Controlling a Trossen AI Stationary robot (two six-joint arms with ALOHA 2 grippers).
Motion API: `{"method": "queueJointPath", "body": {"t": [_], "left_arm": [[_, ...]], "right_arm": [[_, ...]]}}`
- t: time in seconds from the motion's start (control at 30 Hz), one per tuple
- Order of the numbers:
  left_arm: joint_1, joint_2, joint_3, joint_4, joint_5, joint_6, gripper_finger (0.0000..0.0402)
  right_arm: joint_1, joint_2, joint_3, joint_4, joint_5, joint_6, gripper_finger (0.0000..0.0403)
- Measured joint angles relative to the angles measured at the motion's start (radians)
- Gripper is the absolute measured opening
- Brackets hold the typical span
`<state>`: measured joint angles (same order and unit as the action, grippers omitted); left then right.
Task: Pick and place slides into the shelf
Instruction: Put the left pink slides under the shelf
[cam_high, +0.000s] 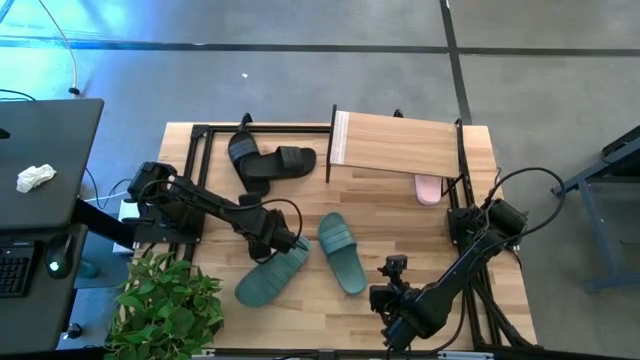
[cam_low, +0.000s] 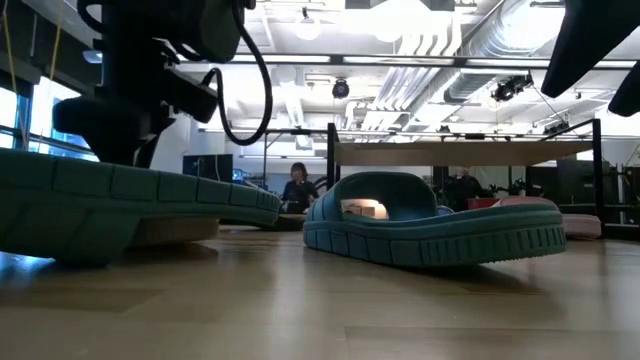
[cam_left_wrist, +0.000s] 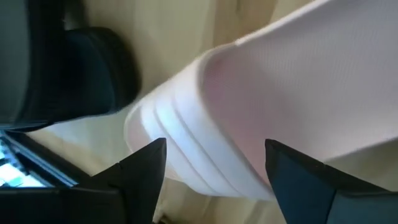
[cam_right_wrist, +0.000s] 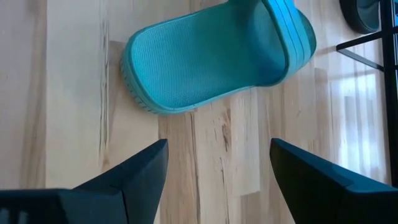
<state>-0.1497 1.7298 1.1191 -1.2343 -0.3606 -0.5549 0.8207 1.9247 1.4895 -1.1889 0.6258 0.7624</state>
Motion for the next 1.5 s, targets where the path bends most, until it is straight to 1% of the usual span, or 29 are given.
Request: {"method": "queueJointPath", "body": {"t": [0.27, 0.5, 0.77, 0.9, 1.03, 1.13, 1.27, 1.43, 1.5], "left_arm": [[0.000, 0.024, -0.002, 0.002, -0.047, 0.014, 0.0248], [0.000, 0.038, -0.001, -0.023, -0.121, 0.024, 0.0247], [0.000, 0.083, -0.001, -0.030, -0.142, 0.027, 0.0247], [0.000, 0.122, -0.001, -0.031, -0.155, 0.031, 0.0234], [0.000, 0.149, -0.001, -0.048, -0.180, 0.027, 0.0206], [0.000, 0.155, -0.001, -0.047, -0.188, 0.026, 0.0174], [-0.001, 0.157, -0.001, -0.045, -0.205, 0.017, 0.0115], [-0.001, 0.157, -0.001, -0.047, -0.216, 0.015, 0.0020], [-0.001, 0.157, -0.001, -0.048, -0.217, 0.015, 0.0010]], "right_arm": [[0.000, 0.000, 0.000, 0.000, 0.000, 0.000, 0.0270], [0.000, 0.000, 0.000, 0.003, 0.000, 0.000, 0.0270], [0.000, 0.000, 0.000, 0.007, 0.007, 0.000, 0.0270], [0.000, 0.000, 0.000, 0.010, 0.013, -0.001, 0.0270], [0.000, 0.000, 0.000, 0.010, 0.013, -0.002, 0.0270], [0.000, 0.000, 0.000, 0.010, 0.019, -0.002, 0.0270], [0.000, 0.000, 0.000, 0.011, 0.021, -0.002, 0.0270], [0.000, 0.000, 0.000, 0.011, 0.021, 0.000, 0.0270], [0.000, 0.000, 0.000, 0.011, 0.030, 0.000, 0.0270]]}}
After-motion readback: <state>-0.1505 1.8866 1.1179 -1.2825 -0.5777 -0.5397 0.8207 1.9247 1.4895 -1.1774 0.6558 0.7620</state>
